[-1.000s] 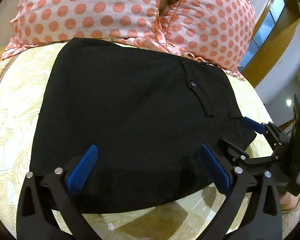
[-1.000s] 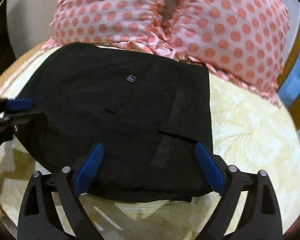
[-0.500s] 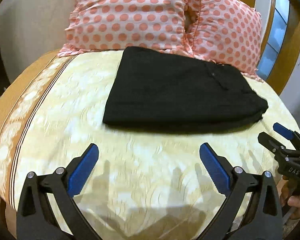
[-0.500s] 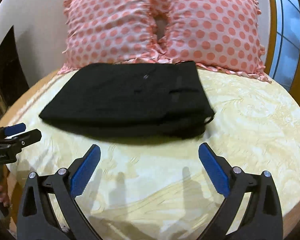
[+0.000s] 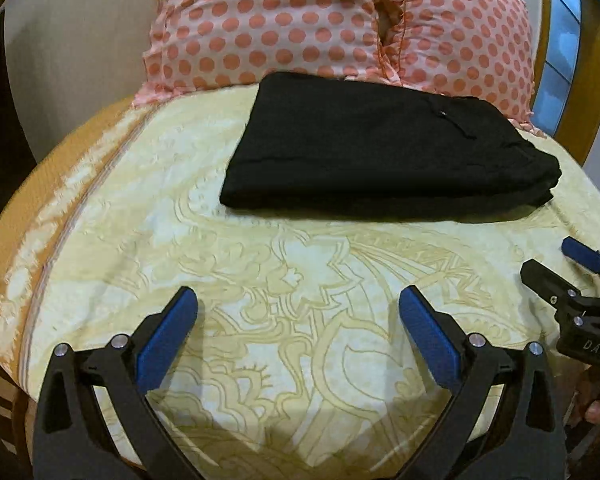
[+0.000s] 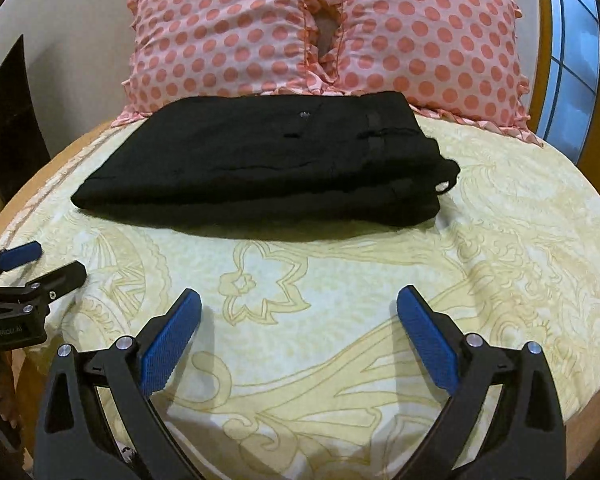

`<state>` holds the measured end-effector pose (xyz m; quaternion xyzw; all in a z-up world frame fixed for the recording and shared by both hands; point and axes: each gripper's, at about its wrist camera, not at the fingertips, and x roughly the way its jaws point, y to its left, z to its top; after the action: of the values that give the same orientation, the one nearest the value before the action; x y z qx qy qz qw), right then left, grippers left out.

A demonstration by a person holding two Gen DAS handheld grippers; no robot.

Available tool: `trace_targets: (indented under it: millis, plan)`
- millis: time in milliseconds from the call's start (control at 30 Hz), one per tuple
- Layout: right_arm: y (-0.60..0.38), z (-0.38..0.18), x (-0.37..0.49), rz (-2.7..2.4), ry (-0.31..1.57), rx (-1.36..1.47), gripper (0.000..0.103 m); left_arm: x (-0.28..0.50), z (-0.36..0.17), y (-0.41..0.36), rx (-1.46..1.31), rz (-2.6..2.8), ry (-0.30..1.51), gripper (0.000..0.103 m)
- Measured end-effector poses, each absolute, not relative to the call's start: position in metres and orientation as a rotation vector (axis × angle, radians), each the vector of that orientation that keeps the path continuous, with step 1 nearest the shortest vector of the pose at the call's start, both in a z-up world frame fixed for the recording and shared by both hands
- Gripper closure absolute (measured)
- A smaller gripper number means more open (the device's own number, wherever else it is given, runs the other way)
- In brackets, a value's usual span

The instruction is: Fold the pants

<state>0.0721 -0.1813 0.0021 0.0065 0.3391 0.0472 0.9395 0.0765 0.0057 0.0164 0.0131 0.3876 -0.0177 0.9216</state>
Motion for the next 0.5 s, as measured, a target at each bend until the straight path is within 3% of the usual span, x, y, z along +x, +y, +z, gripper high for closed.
trace_targets:
  millis: [500]
  plan:
    - [-0.1746,-0.0018,0.0664,0.043,0.647,0.015,0.001,0.0707,0.0146,0.0048,0.027,-0.042,0.738,0.002]
